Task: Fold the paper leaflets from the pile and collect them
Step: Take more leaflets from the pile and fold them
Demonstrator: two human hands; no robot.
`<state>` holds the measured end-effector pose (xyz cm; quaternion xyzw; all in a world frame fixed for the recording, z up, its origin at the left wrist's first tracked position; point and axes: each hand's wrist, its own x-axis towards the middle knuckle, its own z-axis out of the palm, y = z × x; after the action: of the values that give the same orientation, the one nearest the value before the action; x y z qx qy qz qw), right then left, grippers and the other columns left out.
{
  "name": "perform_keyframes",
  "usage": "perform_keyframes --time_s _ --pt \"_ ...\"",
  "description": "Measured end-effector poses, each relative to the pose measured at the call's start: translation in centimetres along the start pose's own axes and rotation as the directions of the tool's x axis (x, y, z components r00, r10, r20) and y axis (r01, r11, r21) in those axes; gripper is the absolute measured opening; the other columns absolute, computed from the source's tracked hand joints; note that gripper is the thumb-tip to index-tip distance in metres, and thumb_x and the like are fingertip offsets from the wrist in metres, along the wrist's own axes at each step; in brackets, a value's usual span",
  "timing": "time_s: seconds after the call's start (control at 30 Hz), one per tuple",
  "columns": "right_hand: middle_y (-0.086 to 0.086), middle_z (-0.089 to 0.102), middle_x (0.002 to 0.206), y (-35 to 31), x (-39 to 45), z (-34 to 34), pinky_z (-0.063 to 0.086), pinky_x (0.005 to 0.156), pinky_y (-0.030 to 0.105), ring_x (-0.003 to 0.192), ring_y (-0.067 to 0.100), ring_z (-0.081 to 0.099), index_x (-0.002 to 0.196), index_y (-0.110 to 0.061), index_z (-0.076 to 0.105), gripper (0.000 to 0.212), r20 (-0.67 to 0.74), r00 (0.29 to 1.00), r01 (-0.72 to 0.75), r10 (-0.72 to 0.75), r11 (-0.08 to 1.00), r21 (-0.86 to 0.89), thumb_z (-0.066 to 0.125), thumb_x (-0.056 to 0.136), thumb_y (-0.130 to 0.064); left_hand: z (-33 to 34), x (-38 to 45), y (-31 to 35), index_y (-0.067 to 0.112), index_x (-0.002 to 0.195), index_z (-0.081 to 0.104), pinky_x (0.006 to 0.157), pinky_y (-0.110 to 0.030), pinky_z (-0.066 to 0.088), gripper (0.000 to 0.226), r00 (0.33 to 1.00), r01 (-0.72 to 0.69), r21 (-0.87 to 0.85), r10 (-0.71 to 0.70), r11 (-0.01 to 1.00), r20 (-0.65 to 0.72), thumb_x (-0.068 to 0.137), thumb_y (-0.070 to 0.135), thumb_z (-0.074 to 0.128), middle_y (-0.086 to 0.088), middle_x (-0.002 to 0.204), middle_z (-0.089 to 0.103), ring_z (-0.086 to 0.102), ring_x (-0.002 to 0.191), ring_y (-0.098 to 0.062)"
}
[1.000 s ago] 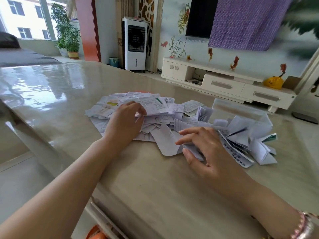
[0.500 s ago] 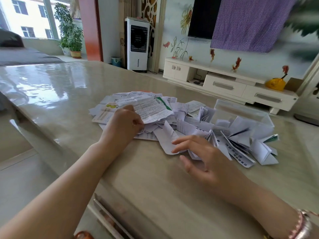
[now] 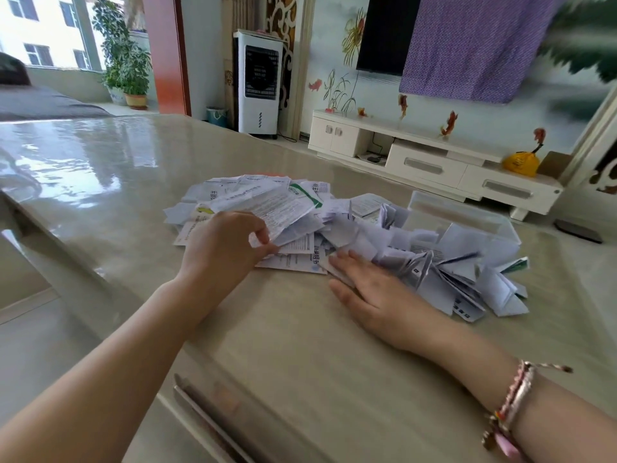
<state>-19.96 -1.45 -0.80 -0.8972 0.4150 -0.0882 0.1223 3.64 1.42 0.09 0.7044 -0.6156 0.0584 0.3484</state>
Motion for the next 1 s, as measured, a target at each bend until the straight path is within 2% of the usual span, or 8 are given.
perform_keyframes --time_s 0.1,0.2,0.43,0.5,0.67,0.8,0.9,1.0 --pt "-0.006 0.016 0.160 0.3 1.2 -0.2 0.013 0.120 0.032 0.147 0.006 0.008 0.151 -0.027 0.023 0.062 -0.001 0.999 -0.034 0.034 0.999 -0.025 0.026 0.097 -0.057 -0.6 -0.9 0.0 0.027 0.078 0.069 0.061 -0.029 0.033 0.017 1.000 -0.002 0.015 0.002 1.000 -0.031 0.078 0.044 0.073 0.019 0.062 0.049 0.055 0.079 -0.014" --pt "-0.003 0.037 0.149 0.3 1.7 -0.5 0.029 0.112 0.034 0.138 0.012 0.030 0.144 -0.024 0.035 0.057 -0.050 0.998 -0.033 0.033 0.999 -0.002 0.029 0.097 -0.056 -1.0 -2.1 0.4 0.030 0.073 0.069 0.062 -0.031 0.045 0.011 0.992 -0.120 -0.041 0.119 0.992 -0.043 0.080 0.038 0.072 0.022 0.058 0.047 0.054 0.066 -0.013" --pt "-0.008 0.059 0.098 -0.8 -0.6 -1.0 0.031 0.071 0.012 0.096 0.010 0.052 0.110 -0.016 0.060 0.017 -0.372 0.922 0.102 -0.108 0.994 -0.035 0.054 0.094 -0.022 -1.1 -5.4 0.1 0.033 0.079 0.069 0.071 -0.036 0.053 0.005 0.954 -0.283 -0.205 0.298 0.937 0.043 0.081 0.038 0.069 0.021 0.087 0.068 0.060 0.085 -0.005" --pt "-0.018 0.050 0.087 -1.4 -1.5 -1.2 0.033 0.074 0.008 0.090 0.007 0.048 0.097 -0.018 0.058 0.010 -0.461 0.882 0.113 -0.094 0.994 0.013 0.059 0.088 -0.013 -1.1 -6.1 -0.1 0.032 0.080 0.067 0.080 -0.034 0.051 0.001 0.945 -0.290 -0.308 0.321 0.906 0.055 0.080 0.033 0.067 0.021 0.094 0.069 0.062 0.093 -0.004" --pt "-0.014 0.039 0.110 -2.0 -3.0 -0.2 0.040 0.082 0.013 0.098 0.002 0.047 0.115 -0.031 0.040 0.051 -0.502 0.860 0.164 -0.085 0.980 0.116 0.072 0.079 -0.016 -1.2 -7.7 0.8 0.027 0.085 0.060 0.080 -0.012 0.048 0.006 0.941 -0.233 -0.527 0.326 0.817 0.090 0.084 0.022 0.064 0.020 0.101 0.070 0.065 0.096 0.005" --pt "-0.017 0.053 0.117 -1.3 -2.9 -0.5 0.039 0.089 0.013 0.106 0.000 0.049 0.098 -0.034 0.062 0.023 -0.420 0.905 0.178 -0.070 0.958 0.224 0.075 0.080 -0.028 -1.3 -7.7 1.4 0.020 0.088 0.056 0.070 -0.019 0.050 0.006 0.936 -0.250 -0.563 0.346 0.788 0.069 0.089 0.024 0.060 0.013 0.084 0.067 0.066 0.081 -0.006" --pt "-0.015 0.069 0.098 -0.7 -3.1 -0.6 0.046 0.091 0.027 0.101 0.002 0.059 0.082 -0.028 0.069 0.006 -0.377 0.926 0.142 0.010 0.917 0.372 0.075 0.081 -0.030 -1.4 -7.5 1.8 0.023 0.085 0.053 0.059 -0.022 0.043 0.011 0.955 -0.224 -0.562 0.293 0.796 0.034 0.088 0.030 0.061 0.008 0.075 0.061 0.056 0.068 -0.013" --pt "-0.014 0.073 0.093 -1.0 -3.3 -0.7 0.050 0.085 0.027 0.093 0.002 0.067 0.091 -0.025 0.072 0.014 -0.356 0.933 0.167 0.051 0.815 0.555 0.068 0.083 -0.035 -1.4 -7.2 2.1 0.029 0.091 0.055 0.064 -0.021 0.046 0.022 0.979 -0.135 -0.575 0.199 0.807 0.050 0.080 0.036 0.072 0.013 0.082 0.064 0.059 0.071 -0.008"
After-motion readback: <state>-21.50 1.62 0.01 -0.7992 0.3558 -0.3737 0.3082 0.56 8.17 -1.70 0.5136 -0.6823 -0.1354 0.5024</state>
